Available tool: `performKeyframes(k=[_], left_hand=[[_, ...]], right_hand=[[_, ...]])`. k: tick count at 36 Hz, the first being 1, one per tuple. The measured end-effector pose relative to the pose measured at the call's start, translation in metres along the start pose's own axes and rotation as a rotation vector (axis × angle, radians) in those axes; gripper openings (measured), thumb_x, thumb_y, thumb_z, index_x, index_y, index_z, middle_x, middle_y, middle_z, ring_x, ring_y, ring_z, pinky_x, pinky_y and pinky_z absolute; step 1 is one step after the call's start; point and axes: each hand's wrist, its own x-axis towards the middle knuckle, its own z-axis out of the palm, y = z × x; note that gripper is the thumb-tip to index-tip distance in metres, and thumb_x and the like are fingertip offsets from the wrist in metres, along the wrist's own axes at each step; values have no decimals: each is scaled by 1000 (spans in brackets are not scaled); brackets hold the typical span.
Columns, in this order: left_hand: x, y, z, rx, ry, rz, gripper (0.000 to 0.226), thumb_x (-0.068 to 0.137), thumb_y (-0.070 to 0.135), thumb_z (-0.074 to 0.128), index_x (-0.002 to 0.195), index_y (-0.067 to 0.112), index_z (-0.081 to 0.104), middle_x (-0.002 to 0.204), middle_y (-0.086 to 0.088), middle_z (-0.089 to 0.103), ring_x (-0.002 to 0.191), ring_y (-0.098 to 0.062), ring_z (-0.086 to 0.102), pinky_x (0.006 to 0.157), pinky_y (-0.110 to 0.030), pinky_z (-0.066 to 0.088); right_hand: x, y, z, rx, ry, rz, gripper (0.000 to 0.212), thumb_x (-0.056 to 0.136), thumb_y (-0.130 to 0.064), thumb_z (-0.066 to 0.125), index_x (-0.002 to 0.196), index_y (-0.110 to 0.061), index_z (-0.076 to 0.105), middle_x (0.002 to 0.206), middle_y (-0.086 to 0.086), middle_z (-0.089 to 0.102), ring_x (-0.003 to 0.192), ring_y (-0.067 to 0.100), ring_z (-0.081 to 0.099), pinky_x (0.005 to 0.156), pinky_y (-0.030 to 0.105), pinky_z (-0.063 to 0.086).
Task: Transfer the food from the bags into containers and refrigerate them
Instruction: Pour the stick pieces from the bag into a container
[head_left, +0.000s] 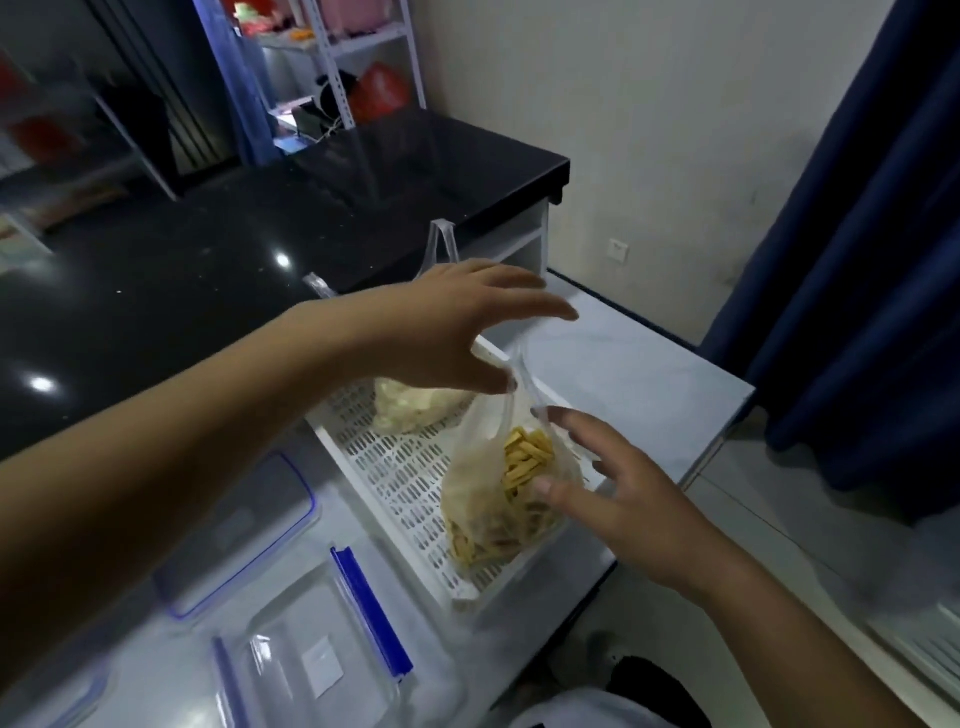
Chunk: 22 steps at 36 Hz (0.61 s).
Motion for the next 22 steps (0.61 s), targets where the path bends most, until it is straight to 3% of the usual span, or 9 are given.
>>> performKeyframes(k=[2, 5, 7, 10, 14, 16, 17, 20, 22], left_hand=[[7, 2, -2, 75, -45, 8, 58, 89, 43, 70, 140, 53, 45, 163, 9, 26, 152, -19, 15, 120, -50, 16], [12, 1, -3, 81, -87, 25, 23, 92, 42, 67, 115, 41, 67, 158, 9, 37, 149, -17, 24, 119, -46, 24], [11, -1, -3, 19, -58, 48, 14, 94, 36, 66, 105, 32, 72, 151, 8, 48, 140, -14, 40, 112, -36, 36], [4, -5, -6, -70, -14, 30, 16, 94, 33, 65, 107, 26, 73, 137, 8, 61, 124, -10, 57, 102, -29, 47], [-14, -2, -7, -273, 99, 10, 31, 94, 38, 61, 113, 20, 77, 110, 14, 73, 98, 4, 68, 86, -19, 53], [-23, 1, -3, -321, 142, -39, 25, 94, 28, 65, 116, 19, 76, 111, 13, 73, 99, 3, 68, 87, -21, 54], [-26, 2, 0, -336, 168, -60, 24, 95, 24, 66, 116, 18, 75, 112, 11, 73, 101, 0, 69, 88, -25, 56], [-38, 10, 9, -389, 281, -136, 27, 94, 26, 61, 115, 14, 75, 114, 2, 74, 107, -9, 70, 92, -38, 57], [-45, 18, 11, -444, 358, -227, 29, 93, 30, 58, 114, 17, 74, 115, 1, 74, 110, -10, 69, 95, -37, 56]], right_hand=[[6, 1, 1, -1, -44, -8, 56, 83, -47, 70, 134, -54, 49, 141, -28, 46, 123, -20, 41, 88, -2, 37], [13, 5, -5, -4, -104, -13, 54, 86, -44, 73, 133, -55, 49, 143, -29, 44, 128, -15, 40, 103, 14, 41], [16, 7, -13, 7, -127, -14, 56, 83, -48, 74, 130, -61, 47, 139, -33, 46, 126, -16, 41, 96, 11, 43], [21, 11, -27, 28, -137, -8, 66, 75, -59, 72, 131, -67, 40, 133, -43, 44, 122, -22, 41, 81, 0, 42], [27, 24, -43, 60, -179, 25, 73, 70, -62, 72, 132, -70, 35, 140, -40, 40, 130, -10, 39, 97, 16, 41], [31, 30, -47, 44, -220, 27, 73, 70, -61, 73, 133, -70, 36, 140, -40, 40, 130, -11, 39, 102, 20, 39], [33, 32, -47, 39, -245, 23, 72, 71, -60, 73, 132, -69, 37, 138, -42, 41, 128, -15, 40, 100, 15, 39], [40, 33, -46, 70, -331, 10, 66, 74, -60, 75, 131, -66, 43, 128, -46, 47, 116, -23, 45, 78, 0, 43], [44, 32, -47, 111, -370, 10, 67, 70, -65, 76, 130, -65, 45, 124, -45, 50, 112, -23, 48, 73, -1, 44]])
